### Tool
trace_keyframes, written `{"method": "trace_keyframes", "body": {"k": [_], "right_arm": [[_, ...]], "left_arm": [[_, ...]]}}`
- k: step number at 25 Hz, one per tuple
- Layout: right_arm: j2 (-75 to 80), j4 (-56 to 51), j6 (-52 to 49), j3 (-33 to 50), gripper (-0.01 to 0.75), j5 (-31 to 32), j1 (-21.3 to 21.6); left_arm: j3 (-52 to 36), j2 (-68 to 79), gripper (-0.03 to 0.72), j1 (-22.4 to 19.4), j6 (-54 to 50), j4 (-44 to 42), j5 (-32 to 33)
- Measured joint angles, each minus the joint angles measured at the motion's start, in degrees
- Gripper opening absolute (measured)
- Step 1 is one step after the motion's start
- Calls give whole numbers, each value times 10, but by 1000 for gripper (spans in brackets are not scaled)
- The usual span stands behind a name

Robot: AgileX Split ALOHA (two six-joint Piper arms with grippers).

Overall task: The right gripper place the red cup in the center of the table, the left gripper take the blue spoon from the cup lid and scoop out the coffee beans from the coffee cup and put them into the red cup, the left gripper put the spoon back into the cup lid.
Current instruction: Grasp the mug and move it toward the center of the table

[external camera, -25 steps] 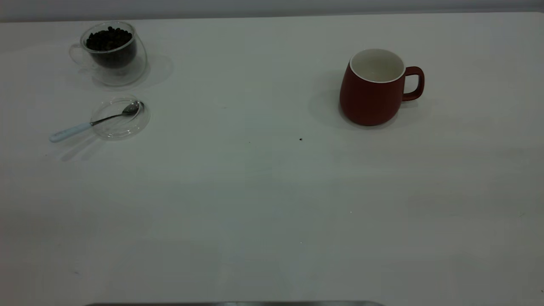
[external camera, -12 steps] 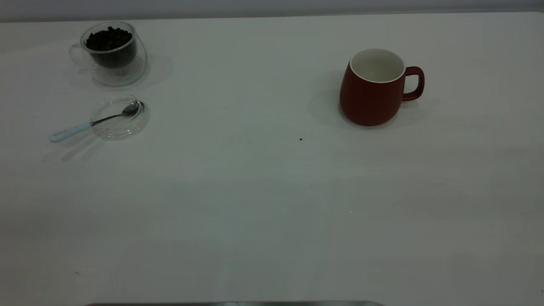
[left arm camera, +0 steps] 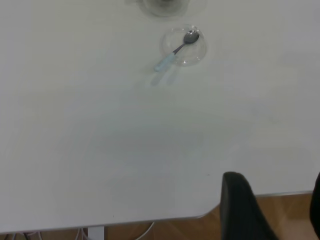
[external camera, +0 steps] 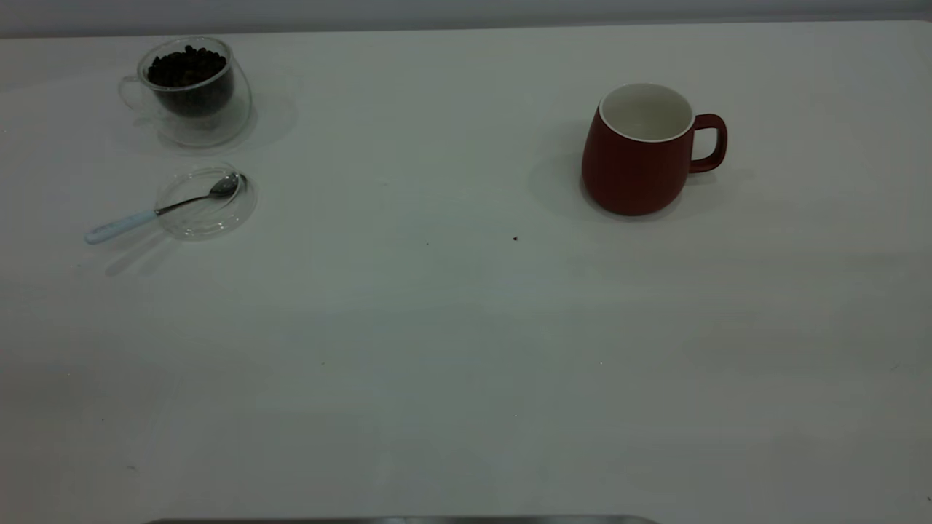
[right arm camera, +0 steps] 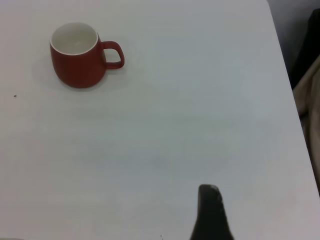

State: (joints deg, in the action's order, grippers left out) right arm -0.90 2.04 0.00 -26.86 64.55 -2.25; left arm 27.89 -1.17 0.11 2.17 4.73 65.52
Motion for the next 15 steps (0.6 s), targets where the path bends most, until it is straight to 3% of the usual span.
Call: {"method": "trace_keyframes", "body": {"k": [12,15], "right_arm": [[0,-27,-17,0,573,-2,0],[0,-46,-62,-4,573,-44,0]], "left_arm": [[0,0,400,0,0,0,0],[0,0,400,0,0,0,0]]}}
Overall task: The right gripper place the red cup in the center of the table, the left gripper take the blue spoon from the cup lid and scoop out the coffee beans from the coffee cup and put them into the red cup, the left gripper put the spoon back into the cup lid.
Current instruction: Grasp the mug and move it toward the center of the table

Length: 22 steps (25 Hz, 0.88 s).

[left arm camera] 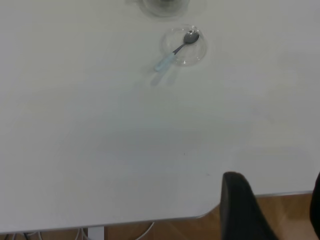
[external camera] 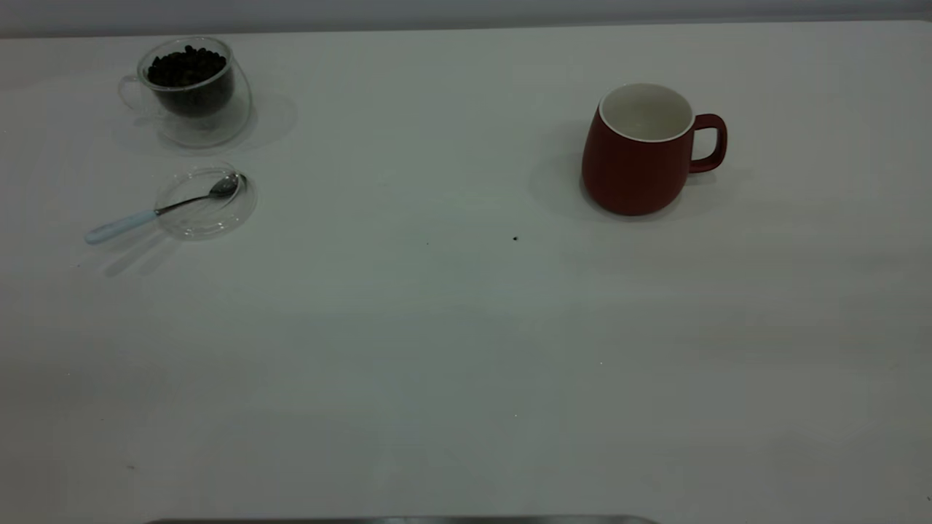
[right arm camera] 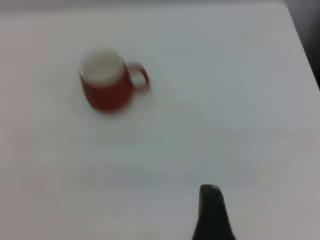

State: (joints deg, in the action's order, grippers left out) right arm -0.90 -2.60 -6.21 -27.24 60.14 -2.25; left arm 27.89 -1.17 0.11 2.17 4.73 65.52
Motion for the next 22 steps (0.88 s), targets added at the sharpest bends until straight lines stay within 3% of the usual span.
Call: {"method": "trace_keyframes", "body": {"k": [5,14,18,22], "right_arm": [[39,-20,-22,1,573,-146,0],[388,-29,49,5,573,-355,0],[568,-62,55,-9,573,-407,0],[729,-92,62,-57,573,-420,0]], "left_arm": [[0,0,400,0,0,0,0],[0,0,400,0,0,0,0],[0,0,400,0,0,0,0],[0,0,400,0,0,0,0]]}}
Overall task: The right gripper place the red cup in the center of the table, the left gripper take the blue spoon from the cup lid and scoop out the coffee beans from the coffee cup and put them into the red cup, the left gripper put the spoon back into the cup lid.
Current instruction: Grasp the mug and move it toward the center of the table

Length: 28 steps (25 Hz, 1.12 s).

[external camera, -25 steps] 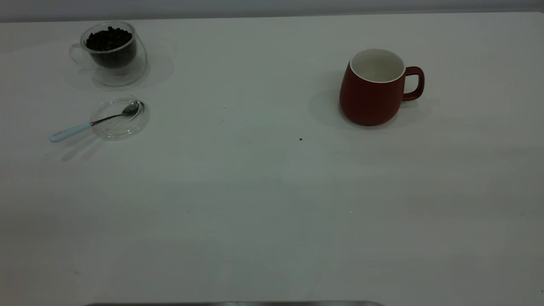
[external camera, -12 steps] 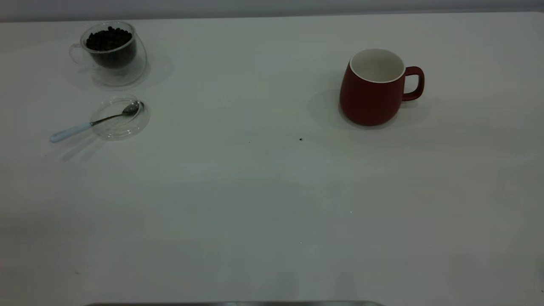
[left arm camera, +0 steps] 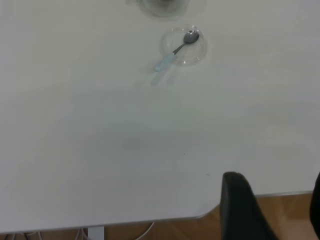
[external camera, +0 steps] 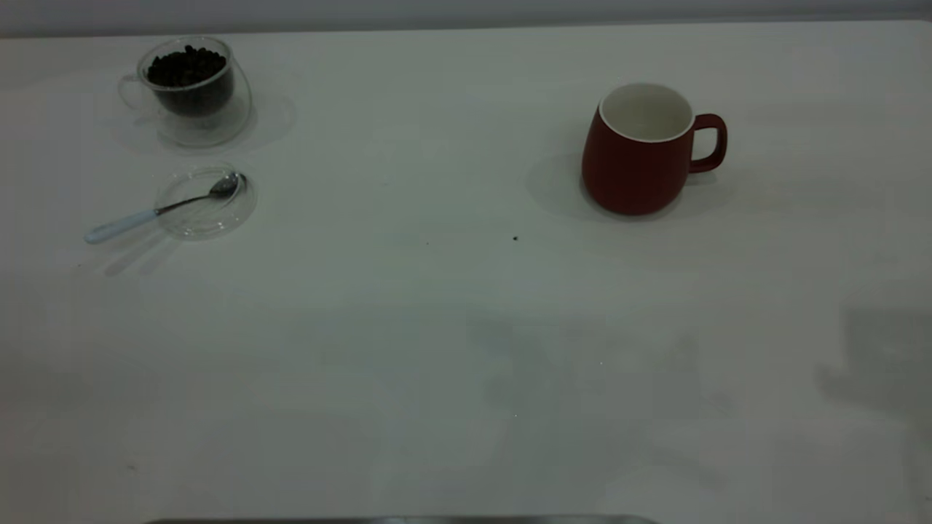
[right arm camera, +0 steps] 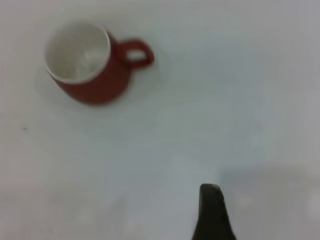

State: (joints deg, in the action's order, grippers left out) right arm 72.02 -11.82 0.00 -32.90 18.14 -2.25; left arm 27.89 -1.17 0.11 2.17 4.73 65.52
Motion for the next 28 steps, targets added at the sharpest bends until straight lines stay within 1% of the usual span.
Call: {"method": "trace_keyframes", "body": {"k": [5,12,16,22,28], "right_arm": [[151,-9,33,-85,573,6,0],[298,-11,68,-217,573,24,0],[382,-18,85,-305,573,67,0],[502,-47,145,-441,573,137,0],[593,-95,166,-538,573,203,0]], "left_arm": [[0,0,400,0,0,0,0],[0,0,400,0,0,0,0],[0,0,400,0,0,0,0],[0,0,400,0,0,0,0],[0,0,400,0,0,0,0]]}}
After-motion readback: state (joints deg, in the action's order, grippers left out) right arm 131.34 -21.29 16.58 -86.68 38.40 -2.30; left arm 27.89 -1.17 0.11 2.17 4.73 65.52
